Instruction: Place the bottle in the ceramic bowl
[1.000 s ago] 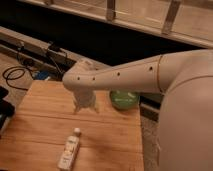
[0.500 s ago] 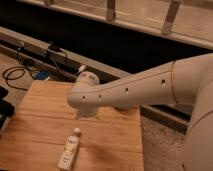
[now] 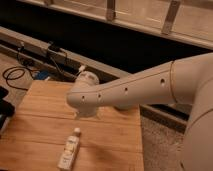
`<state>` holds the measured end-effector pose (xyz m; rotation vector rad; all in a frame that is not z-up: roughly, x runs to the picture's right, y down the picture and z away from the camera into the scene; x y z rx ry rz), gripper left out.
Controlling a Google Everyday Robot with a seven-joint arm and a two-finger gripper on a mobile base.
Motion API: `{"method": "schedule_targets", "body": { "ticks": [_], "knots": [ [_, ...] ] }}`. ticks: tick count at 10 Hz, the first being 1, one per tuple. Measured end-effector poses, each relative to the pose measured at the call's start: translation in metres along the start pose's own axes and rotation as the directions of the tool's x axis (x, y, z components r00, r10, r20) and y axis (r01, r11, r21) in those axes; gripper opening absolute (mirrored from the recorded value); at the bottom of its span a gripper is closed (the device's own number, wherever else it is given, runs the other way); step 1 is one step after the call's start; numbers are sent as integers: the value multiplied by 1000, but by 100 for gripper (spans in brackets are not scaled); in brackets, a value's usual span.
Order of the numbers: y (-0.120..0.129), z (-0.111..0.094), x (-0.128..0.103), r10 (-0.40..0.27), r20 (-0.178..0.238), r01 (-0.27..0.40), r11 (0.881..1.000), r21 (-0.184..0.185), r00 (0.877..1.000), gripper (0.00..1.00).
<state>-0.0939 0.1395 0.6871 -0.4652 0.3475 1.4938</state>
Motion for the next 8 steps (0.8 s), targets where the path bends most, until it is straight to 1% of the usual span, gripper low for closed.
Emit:
{"method": "schedule_targets", "body": {
  "ticks": [1,3,5,6,8],
  "knots": [
    [12,0,7,-31,-4,31,1000,-5,1000,65],
    [23,3,20,-50,-14,50,999,-10,999,65],
    [41,11,38,-70,-37,69,997,-30,997,65],
    [46,15,43,-76,-49,74,996,-39,996,65],
    [46,15,45,-75,-53,72,997,-40,996,65]
  ]
}}
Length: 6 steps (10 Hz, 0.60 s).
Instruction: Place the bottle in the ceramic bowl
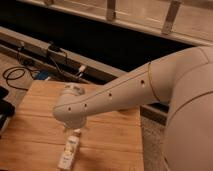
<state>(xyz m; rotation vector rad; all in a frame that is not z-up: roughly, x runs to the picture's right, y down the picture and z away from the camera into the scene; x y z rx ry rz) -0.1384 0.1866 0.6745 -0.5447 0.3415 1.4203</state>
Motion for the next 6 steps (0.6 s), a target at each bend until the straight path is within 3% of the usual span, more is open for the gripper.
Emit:
{"method": "schedule_targets", "body": {
  "ticks": [3,6],
  "knots": [
    [1,1,0,-5,-5,5,1000,7,1000,65],
    [21,26,8,-69,-52,70,998,4,996,65]
  ]
}}
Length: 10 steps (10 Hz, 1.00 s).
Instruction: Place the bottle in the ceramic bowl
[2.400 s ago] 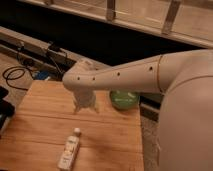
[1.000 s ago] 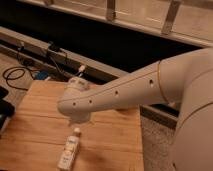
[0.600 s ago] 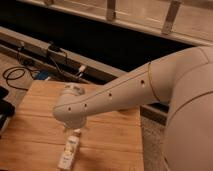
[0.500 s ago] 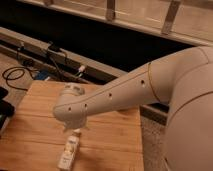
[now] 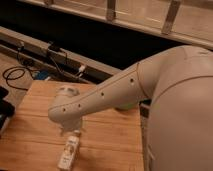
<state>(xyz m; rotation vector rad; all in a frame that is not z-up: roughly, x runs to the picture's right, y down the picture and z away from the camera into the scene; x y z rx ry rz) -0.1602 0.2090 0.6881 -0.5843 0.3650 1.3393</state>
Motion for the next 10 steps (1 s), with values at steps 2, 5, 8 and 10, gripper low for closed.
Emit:
{"method": "schedule_targets", "body": {
  "ticks": [2,5,8,10],
  "knots": [
    [11,19,5,-19,-32,19,1000,-10,999,65],
    [20,50,16,-31,-91,30,999,-21,995,65],
    [21,80,21,-27,-154,25,1000,-16,988,65],
    [20,100,24,-17,-195,14,1000,-20,981,63]
  ]
}}
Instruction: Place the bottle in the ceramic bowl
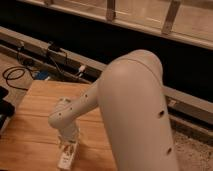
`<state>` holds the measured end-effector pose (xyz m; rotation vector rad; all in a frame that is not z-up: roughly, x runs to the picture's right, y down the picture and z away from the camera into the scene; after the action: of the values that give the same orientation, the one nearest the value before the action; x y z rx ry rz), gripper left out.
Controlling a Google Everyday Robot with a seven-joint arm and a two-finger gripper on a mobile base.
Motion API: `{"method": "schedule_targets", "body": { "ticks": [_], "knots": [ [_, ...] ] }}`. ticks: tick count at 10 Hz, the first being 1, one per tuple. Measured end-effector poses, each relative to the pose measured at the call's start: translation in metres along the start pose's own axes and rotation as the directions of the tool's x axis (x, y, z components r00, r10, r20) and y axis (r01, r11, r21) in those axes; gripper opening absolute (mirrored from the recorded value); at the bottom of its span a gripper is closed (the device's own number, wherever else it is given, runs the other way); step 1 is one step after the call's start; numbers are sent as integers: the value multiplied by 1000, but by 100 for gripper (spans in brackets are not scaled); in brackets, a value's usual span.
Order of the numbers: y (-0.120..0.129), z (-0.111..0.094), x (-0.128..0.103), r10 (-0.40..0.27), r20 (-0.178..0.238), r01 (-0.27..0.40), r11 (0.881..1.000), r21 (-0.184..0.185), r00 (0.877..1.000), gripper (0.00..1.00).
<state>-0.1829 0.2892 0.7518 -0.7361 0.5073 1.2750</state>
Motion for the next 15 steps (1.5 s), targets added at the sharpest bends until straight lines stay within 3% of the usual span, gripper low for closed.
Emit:
{"method": "schedule_targets", "body": {
  "ticks": [2,4,7,11,15],
  "knots": [
    [-2,11,0,13,-21,-13,1000,-3,1000,50],
    [3,7,1,5,14,-5,1000,-10,1000,27],
    [8,-20,4,-13,71,15,1000,-21,997,2],
    [6,-64,-7,-18,170,33,996,-85,985,0],
    [-9,-106,-46,-8,266,41,992,-119,964,0]
  ]
}}
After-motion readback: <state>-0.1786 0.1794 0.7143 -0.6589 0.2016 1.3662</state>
